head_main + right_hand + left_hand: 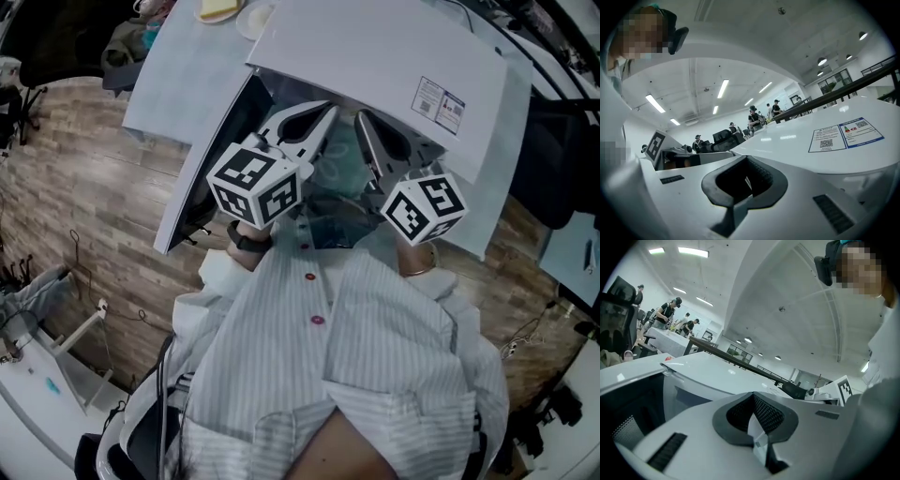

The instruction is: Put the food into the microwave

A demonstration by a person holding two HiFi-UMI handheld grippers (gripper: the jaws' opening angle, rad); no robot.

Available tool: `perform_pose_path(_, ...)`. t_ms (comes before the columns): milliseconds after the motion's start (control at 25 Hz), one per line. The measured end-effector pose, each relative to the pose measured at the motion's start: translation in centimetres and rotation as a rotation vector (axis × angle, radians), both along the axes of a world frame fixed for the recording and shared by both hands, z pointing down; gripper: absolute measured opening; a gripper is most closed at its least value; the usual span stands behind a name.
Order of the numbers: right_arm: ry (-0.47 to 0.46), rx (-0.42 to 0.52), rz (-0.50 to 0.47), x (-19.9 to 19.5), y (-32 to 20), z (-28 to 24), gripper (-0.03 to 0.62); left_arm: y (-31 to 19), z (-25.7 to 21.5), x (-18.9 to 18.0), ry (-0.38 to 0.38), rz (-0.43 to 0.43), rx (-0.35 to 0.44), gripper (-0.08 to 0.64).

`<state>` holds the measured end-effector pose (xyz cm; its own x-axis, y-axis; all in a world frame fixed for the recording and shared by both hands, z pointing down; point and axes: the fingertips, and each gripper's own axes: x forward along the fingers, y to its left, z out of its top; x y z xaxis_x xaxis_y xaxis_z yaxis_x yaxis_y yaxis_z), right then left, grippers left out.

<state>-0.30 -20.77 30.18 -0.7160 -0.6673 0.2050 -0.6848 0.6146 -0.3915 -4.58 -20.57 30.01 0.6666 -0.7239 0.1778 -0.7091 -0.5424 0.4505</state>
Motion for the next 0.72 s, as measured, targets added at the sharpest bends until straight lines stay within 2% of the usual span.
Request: perform_pose_path(720, 0.010, -0.009, 0.044, 0.9, 0.8, 0.8, 0.032, 0.4, 1.1, 1.1, 0.001, 0.042, -0.022, 0.009)
